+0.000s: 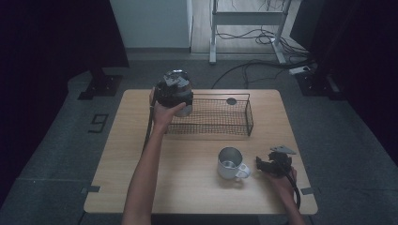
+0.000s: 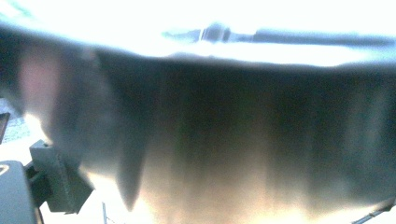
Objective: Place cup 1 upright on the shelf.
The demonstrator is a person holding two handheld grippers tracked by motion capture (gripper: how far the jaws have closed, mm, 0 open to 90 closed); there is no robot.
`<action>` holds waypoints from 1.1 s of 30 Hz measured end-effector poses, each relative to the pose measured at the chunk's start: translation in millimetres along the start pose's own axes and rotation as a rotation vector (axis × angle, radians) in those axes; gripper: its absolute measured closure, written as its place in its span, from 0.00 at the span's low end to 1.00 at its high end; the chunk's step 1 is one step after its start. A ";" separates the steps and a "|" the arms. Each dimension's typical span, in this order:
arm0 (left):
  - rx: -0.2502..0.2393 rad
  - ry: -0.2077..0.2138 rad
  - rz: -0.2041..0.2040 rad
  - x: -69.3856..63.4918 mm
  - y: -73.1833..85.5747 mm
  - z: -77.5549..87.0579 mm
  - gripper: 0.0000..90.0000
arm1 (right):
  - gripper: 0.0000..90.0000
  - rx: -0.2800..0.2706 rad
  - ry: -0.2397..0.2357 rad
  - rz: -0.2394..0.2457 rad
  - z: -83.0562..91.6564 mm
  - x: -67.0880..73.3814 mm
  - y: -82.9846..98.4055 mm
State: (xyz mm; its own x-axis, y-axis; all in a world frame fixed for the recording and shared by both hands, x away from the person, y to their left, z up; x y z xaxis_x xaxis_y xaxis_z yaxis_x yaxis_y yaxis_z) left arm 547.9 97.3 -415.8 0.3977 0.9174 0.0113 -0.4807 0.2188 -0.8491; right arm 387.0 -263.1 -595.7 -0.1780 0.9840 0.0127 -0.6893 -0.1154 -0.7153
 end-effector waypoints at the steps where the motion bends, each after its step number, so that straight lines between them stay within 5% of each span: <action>1: 0.000 0.000 0.000 0.0 0.0 0.0 0.05 | 0.15 0.000 0.000 0.000 0.0 0.0 0.0; 33: 0.090 -0.024 0.035 0.8 32.5 -46.6 0.05 | 0.15 -0.002 -0.005 0.005 0.5 -0.4 0.6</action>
State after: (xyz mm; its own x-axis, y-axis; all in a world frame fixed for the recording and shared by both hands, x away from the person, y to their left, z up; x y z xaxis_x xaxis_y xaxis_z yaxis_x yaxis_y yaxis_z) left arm 569.0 89.6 -468.0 0.3613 0.9324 -0.0040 -0.5624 0.2145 -0.7986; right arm 386.3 -263.6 -595.8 -0.1849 0.9827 0.0122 -0.6869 -0.1203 -0.7167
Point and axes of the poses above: each handheld gripper's, and its own axes: z roughly backward along the jaws, y roughly out of its underside, x roughly to its left, the point moved 6 cm from there along -z, roughly forward along the jaws, and after that the axes turned 2 degrees about x, right-handed, at the moved point
